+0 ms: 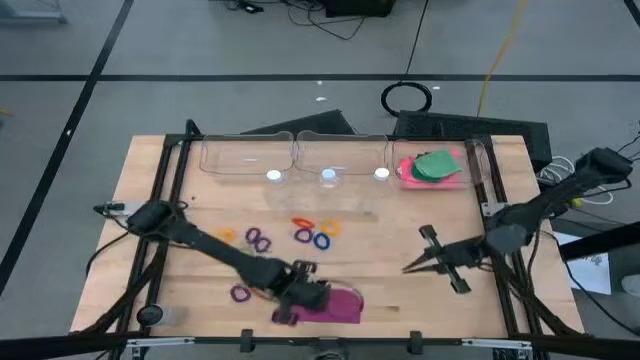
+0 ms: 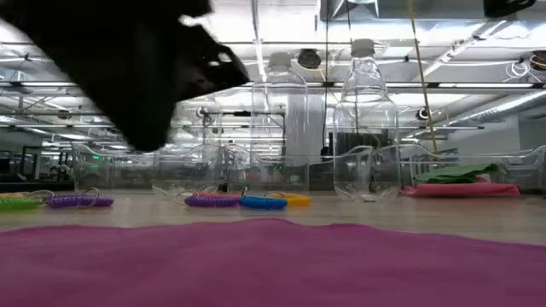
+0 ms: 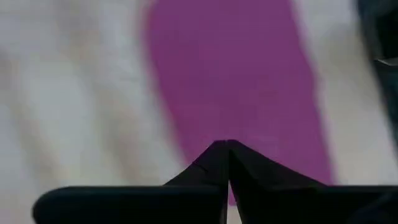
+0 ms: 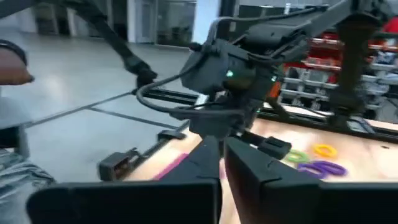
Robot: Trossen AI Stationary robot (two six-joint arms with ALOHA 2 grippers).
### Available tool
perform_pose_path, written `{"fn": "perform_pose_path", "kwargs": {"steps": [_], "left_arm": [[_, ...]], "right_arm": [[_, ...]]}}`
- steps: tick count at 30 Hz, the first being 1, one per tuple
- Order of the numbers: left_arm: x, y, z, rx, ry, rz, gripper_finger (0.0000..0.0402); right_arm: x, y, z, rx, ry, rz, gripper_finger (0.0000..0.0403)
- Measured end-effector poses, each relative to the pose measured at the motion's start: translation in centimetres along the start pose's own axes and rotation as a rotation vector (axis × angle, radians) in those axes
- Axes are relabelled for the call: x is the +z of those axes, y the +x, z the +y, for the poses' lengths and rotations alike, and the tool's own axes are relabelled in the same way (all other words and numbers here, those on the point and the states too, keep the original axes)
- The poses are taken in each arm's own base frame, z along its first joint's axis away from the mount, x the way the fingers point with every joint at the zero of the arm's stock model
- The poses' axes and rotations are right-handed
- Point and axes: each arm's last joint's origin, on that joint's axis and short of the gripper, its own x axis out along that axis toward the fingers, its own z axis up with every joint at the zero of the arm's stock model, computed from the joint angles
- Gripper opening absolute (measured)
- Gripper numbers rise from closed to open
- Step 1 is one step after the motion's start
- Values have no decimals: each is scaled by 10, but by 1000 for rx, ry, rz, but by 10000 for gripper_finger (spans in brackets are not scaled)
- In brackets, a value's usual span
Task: Pick & Place Sports Items
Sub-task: Fold the violet microfiber towel
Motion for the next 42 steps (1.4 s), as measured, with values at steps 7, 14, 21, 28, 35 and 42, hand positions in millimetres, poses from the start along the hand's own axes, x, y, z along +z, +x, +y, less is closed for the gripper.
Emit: {"fn": "perform_pose_path", "kwargs": {"steps": [7,14,21,28,35,42], "left_arm": [[-5,28,-31,-46,41,-22,4],[-2,61,-20,-44,16,-23,5],[6,85,21,-20,-15,-33,2],[22,85,72,68,3,-129,1],[36,80,115,103,-5,-253,5],[41,70,124,105,17,-306,9]], "right_arm": [[-8,13,10,22,0,-33,1],[-7,15,11,23,5,-59,1],[-8,15,11,25,6,-56,0],[-8,15,11,24,5,-53,0],[-10,15,11,25,-3,-33,0],[-11,15,11,-1,48,-24,2]]}}
